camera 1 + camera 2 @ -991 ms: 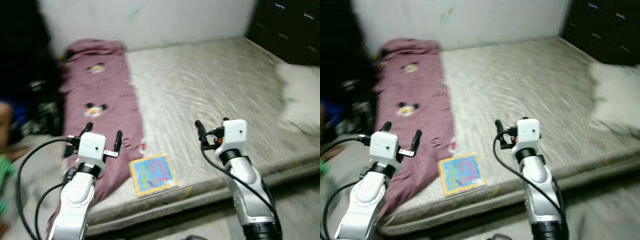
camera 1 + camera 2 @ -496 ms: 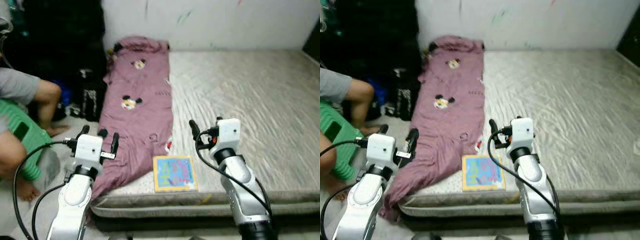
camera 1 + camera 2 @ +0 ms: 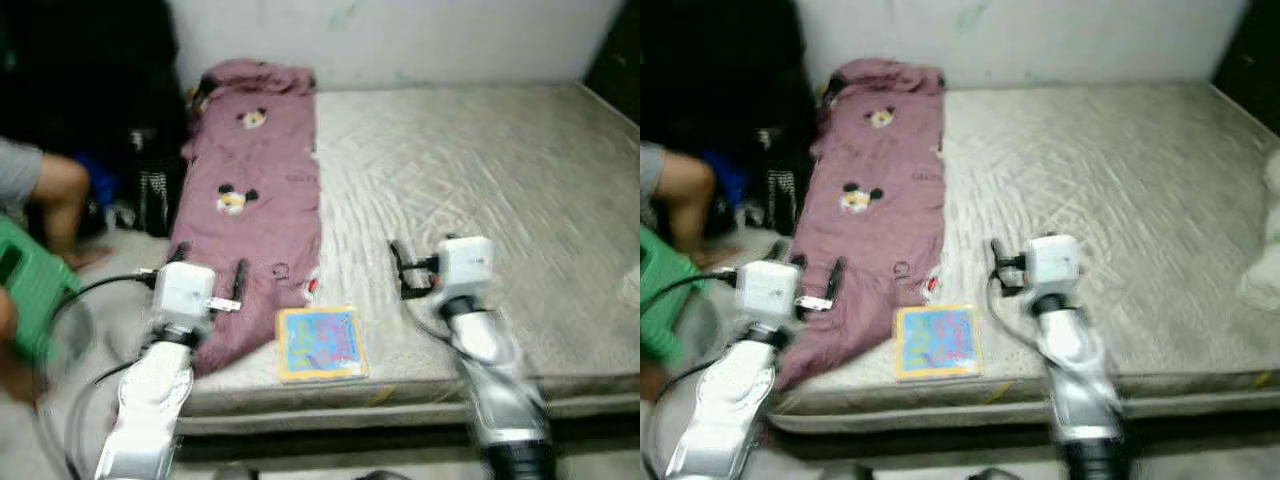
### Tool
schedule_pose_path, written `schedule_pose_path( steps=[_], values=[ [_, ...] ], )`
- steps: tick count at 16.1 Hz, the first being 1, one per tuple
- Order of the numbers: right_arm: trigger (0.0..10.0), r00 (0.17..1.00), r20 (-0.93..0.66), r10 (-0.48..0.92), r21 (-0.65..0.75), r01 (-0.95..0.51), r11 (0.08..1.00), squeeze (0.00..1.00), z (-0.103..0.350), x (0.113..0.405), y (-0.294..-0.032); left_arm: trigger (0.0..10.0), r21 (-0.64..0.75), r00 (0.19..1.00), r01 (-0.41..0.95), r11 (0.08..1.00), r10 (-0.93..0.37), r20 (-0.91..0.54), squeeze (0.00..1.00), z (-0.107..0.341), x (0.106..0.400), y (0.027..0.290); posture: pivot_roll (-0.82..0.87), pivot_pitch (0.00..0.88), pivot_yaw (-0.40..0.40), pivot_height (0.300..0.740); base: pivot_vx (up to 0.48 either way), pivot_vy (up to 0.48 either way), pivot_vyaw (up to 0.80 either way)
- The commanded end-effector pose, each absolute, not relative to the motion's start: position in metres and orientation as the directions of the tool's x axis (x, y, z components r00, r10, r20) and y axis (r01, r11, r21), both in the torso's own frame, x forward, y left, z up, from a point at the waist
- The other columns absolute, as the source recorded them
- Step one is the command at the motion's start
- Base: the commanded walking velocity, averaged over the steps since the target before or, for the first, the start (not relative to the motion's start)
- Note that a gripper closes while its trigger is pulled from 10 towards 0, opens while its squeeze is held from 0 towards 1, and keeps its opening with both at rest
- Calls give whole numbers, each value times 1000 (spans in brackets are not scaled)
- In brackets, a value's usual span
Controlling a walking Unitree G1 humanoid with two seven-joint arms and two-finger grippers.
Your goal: Clean up the room
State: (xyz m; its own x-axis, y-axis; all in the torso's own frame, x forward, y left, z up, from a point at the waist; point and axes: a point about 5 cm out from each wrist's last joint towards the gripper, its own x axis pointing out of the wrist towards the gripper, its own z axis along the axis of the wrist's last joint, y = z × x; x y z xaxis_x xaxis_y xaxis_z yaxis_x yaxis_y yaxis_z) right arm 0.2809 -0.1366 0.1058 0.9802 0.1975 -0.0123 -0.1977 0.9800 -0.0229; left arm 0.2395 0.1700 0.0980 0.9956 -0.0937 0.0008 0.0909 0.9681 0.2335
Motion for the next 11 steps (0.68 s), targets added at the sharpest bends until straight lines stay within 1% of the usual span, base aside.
schedule_pose_path(
  steps=[1, 11],
  values=[
    [10000, 981, -13, 191, -37, -192, 981, 0, 106, 282, -142, 10000, 225, 995, 94, 970, -98, 7, 0, 100, 241, 168, -123, 0, 5, 740, 0, -319, 0],
    [10000, 982, -19, 186, -37, -187, 982, 0, 106, 283, -144, 10000, 220, 995, 92, 971, -96, 8, 0, 100, 241, 166, -124, 0, 1, 740, 0, -315, 0]
  ],
)
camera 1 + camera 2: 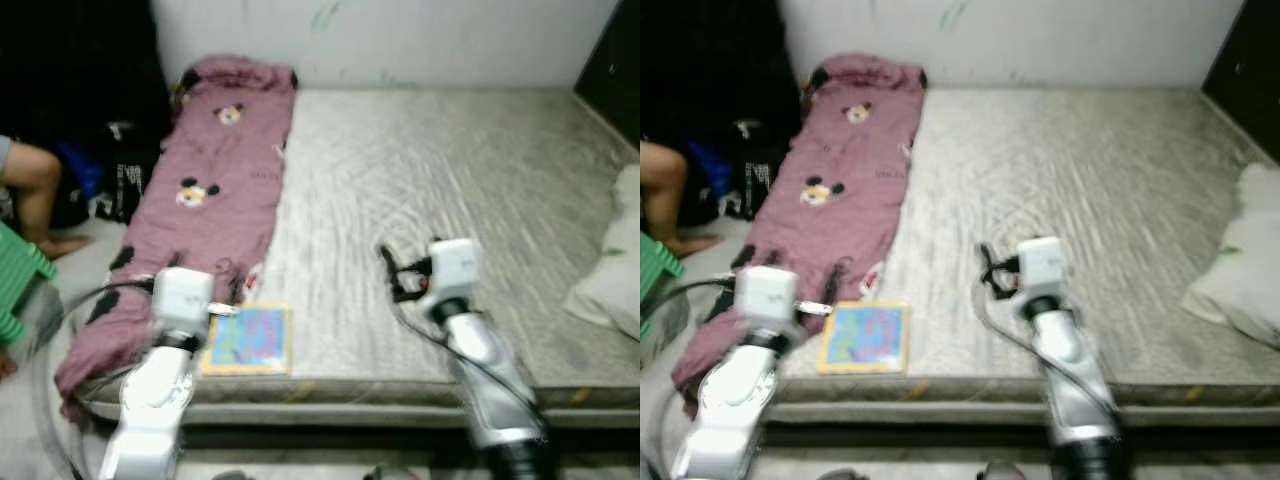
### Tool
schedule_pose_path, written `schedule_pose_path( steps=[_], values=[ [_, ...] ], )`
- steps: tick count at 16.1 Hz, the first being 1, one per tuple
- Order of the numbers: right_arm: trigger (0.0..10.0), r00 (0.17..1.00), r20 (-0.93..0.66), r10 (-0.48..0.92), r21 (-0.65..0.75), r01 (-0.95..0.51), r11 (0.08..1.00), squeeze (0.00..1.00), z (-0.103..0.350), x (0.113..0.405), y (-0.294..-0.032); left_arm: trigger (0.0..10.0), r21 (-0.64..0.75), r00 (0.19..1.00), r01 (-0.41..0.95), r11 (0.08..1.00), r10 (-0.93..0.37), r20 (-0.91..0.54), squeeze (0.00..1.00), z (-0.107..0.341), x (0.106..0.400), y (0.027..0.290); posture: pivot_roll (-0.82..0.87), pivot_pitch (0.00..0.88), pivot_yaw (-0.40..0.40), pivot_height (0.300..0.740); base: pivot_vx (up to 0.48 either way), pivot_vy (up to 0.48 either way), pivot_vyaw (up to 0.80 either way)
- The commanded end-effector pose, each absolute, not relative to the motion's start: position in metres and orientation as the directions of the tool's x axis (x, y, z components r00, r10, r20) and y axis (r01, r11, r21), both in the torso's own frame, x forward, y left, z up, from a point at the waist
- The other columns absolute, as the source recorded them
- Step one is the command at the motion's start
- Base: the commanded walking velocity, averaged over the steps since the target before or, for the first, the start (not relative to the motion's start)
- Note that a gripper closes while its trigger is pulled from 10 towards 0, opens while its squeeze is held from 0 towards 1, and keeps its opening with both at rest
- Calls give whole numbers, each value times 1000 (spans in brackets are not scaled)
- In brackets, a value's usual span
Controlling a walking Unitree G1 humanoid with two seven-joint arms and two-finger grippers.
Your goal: Clean up the room
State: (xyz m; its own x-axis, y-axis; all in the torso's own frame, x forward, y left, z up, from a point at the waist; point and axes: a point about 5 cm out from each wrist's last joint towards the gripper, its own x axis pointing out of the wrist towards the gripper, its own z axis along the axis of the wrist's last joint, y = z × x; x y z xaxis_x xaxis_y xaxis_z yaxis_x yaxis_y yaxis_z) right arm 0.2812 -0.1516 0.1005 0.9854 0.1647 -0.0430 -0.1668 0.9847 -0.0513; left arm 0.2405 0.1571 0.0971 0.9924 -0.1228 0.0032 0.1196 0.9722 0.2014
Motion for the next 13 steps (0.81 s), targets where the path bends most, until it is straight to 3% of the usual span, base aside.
schedule_pose_path(
  steps=[1, 13],
  values=[
    [10000, 982, -19, 186, -37, -187, 982, 0, 106, 283, -144, 10000, 220, 995, 92, 971, -96, 8, 0, 100, 242, 167, -124, 0, 0, 740, 0, -315, 0],
    [10000, 982, -20, 186, -39, -186, 982, 0, 105, 284, -144, 10000, 222, 995, 95, 970, -99, 10, 0, 100, 242, 166, -125, 0, 0, 740, 0, -313, 0]
  ],
)
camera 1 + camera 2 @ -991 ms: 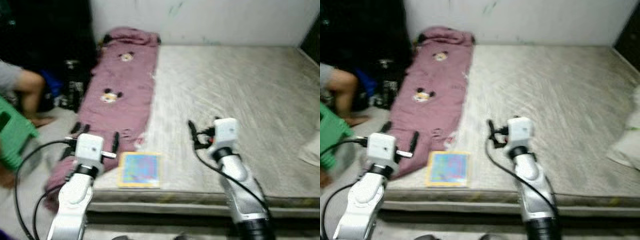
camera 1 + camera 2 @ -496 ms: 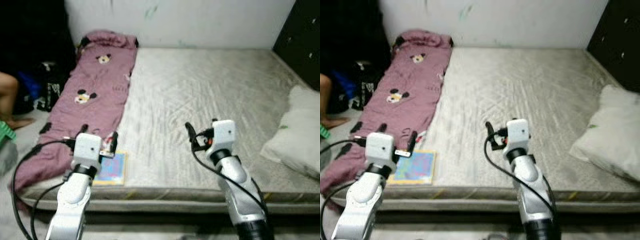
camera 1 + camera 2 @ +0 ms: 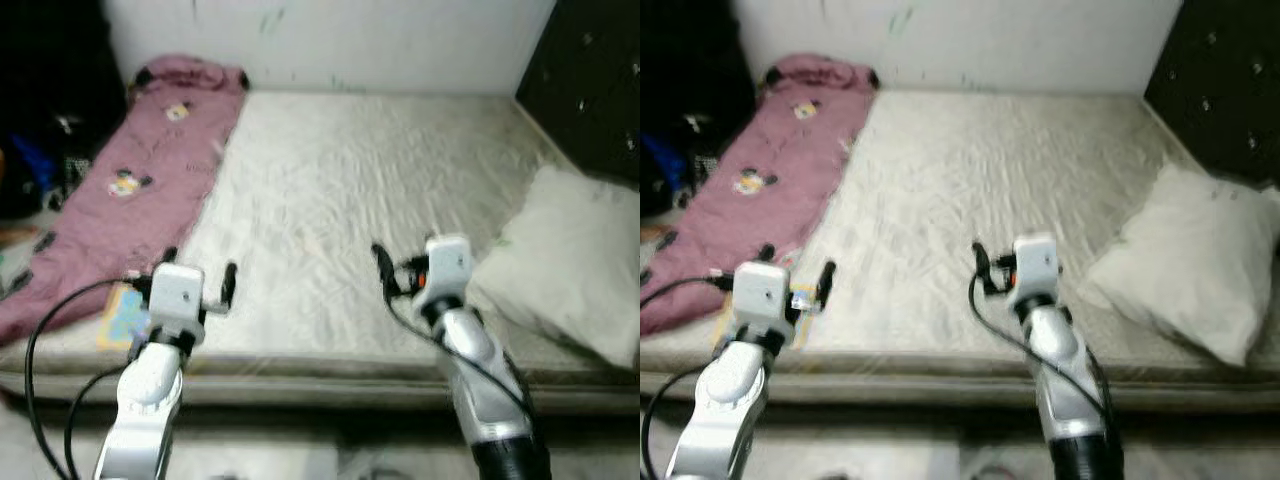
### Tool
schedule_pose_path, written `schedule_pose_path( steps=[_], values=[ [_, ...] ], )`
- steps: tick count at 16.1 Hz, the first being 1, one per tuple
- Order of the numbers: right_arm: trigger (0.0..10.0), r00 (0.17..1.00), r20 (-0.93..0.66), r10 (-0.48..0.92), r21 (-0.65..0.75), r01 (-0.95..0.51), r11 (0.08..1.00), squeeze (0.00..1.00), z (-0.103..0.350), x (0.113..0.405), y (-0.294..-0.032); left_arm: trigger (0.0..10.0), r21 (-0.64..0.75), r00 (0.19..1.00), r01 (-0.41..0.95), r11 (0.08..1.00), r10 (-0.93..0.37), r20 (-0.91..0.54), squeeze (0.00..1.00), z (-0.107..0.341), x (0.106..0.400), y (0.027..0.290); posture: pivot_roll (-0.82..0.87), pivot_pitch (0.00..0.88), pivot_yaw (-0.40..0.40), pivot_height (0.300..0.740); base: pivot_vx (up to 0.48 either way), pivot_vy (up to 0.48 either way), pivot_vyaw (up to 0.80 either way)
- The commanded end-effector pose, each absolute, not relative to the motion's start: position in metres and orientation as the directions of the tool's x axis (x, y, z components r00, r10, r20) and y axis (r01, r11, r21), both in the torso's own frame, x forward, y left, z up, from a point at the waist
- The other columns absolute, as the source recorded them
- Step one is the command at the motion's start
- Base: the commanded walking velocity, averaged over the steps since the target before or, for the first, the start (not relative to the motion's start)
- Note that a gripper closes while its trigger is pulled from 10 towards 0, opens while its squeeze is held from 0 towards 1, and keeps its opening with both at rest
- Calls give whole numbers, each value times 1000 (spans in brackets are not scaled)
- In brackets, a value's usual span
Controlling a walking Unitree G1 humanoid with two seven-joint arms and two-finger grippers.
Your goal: Clean up the room
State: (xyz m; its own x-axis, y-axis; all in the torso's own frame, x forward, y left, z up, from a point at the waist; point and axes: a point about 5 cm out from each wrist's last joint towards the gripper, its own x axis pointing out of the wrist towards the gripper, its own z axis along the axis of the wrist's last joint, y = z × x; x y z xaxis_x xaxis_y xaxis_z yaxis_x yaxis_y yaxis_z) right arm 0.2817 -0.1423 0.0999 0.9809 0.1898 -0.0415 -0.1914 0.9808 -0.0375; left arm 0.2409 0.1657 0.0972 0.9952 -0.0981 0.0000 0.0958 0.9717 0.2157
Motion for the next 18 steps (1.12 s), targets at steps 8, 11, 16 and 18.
schedule_pose_path(
  steps=[8, 11, 16, 18],
  values=[
    [10000, 984, -15, 180, -37, -180, 983, 0, 106, 284, -145, 10000, 217, 998, 22, 976, -36, 60, 0, 108, 248, 178, -125, 0, 1, 740, 0, -38, 0],
    [10000, 985, -11, 170, -16, -171, 985, 0, 106, 285, -146, 10000, 163, 997, 26, 986, -36, 61, 0, 110, 253, 176, -123, 0, 0, 740, 0, 0, 0],
    [10000, 986, -19, 163, -13, -163, 987, 0, 106, 286, -147, 10000, 147, 996, 56, 987, -66, 64, 0, 107, 253, 174, -127, 0, -1, 740, 0, 0, 0],
    [10000, 986, -22, 165, -12, -165, 986, 0, 105, 286, -147, 10000, 131, 994, 69, 989, -78, 70, 0, 107, 252, 173, -124, 0, -6, 740, 0, 0, -334]
  ],
)
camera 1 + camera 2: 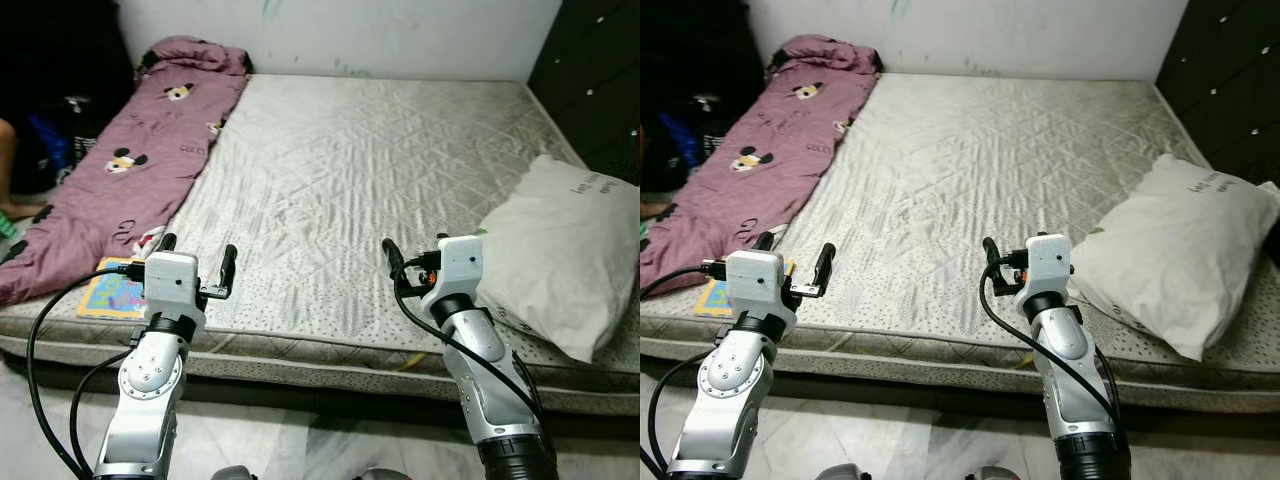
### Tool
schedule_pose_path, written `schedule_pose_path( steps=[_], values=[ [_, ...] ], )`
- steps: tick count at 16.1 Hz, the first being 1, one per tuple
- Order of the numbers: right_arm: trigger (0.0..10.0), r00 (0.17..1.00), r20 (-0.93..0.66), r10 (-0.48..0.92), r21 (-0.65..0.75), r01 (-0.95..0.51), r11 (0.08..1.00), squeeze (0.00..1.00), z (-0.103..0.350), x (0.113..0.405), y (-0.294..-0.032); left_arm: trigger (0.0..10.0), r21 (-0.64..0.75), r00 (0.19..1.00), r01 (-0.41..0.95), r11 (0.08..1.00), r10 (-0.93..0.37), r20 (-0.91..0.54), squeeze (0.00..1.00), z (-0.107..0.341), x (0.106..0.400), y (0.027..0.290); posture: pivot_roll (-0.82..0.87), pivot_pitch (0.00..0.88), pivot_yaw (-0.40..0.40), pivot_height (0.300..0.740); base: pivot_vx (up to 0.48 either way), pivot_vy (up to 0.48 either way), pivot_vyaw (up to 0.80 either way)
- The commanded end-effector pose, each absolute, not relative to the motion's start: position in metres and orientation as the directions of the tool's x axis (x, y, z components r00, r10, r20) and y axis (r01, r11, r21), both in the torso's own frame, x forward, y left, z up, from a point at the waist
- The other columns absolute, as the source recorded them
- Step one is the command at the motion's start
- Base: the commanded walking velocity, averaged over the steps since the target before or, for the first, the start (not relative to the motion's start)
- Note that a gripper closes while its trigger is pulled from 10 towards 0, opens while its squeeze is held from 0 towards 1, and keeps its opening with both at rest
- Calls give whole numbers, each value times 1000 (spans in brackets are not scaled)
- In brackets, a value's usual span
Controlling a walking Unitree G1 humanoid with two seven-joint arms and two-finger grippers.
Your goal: Clean up the room
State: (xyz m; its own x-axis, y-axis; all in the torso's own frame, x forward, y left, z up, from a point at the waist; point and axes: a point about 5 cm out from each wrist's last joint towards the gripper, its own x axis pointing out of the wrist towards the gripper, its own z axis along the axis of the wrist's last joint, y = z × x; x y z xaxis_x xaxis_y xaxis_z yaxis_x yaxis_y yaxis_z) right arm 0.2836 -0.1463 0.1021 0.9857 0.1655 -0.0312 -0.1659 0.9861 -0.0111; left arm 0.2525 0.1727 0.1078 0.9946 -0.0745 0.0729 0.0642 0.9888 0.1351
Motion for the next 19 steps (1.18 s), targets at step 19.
schedule_pose_path(
  steps=[19],
  values=[
    [10000, 986, -33, 164, -8, -165, 986, 0, 104, 287, -145, 10000, 136, 991, 107, 985, -117, 71, 0, 107, 251, 168, -123, 0, -4, 740, 87, 0, -329]
  ],
)
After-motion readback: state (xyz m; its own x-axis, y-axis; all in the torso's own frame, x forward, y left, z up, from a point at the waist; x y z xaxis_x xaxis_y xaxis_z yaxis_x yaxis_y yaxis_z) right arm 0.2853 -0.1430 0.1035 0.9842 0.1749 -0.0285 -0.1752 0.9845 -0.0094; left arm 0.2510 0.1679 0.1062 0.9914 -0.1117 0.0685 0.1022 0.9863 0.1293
